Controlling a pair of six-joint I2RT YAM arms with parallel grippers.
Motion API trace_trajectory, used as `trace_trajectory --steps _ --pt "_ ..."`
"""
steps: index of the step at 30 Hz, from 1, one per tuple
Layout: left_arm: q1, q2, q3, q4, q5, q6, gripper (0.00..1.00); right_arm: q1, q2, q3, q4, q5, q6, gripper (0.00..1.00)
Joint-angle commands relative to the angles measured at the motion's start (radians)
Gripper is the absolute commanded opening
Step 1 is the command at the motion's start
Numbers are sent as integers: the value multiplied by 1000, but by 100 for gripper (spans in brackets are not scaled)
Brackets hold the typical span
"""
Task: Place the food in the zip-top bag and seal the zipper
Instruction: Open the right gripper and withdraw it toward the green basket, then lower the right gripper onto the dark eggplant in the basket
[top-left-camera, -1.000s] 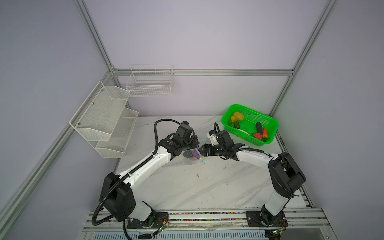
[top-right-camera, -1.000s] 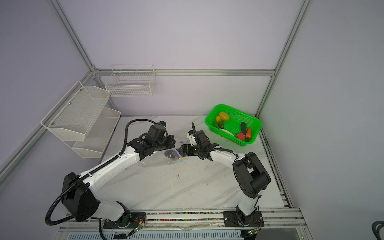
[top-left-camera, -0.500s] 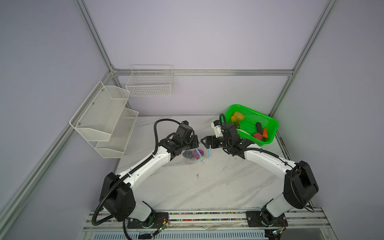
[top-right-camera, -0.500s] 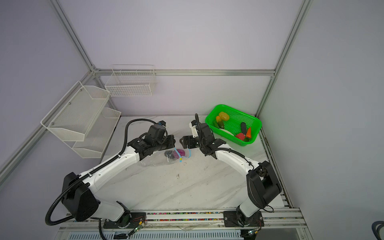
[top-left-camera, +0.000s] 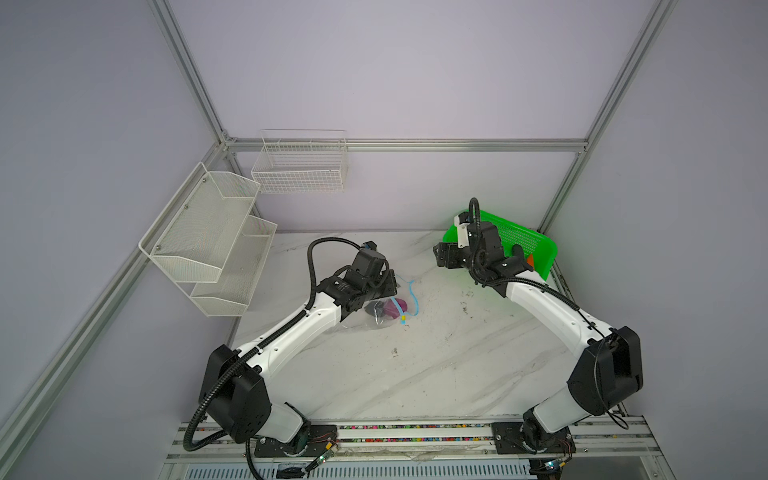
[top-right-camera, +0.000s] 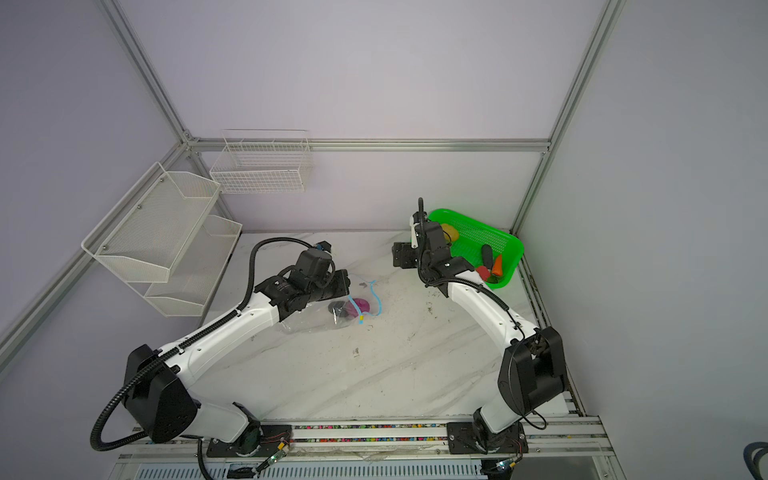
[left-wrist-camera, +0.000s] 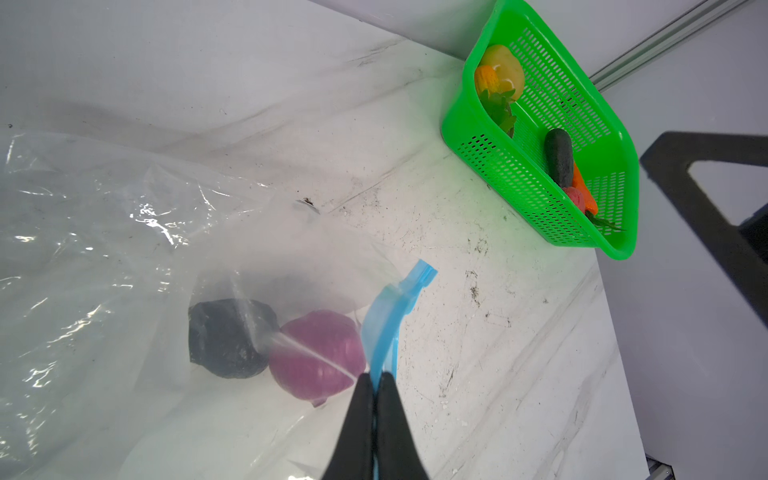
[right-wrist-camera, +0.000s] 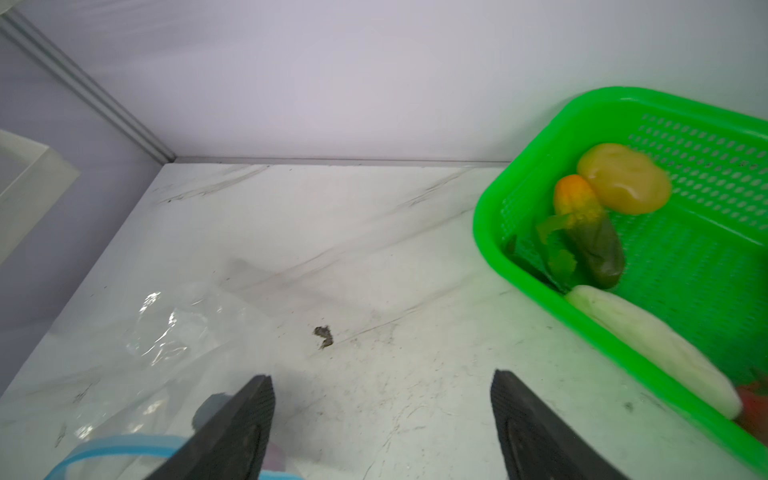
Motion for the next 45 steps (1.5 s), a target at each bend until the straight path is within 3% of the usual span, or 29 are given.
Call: trace_trajectory --steps 1,14,34,45 --pt "4 -25 23 13 -18 26 0 -57 8 44 -36 66 -43 84" --pt "6 -19 34 10 -38 48 0 -187 188 193 -40 155 -118 84" --pt "18 -15 4 50 -30 52 0 -316 401 351 -114 195 -152 83" --pt "25 -13 7 52 -13 54 0 -418 542 427 -140 290 -176 80"
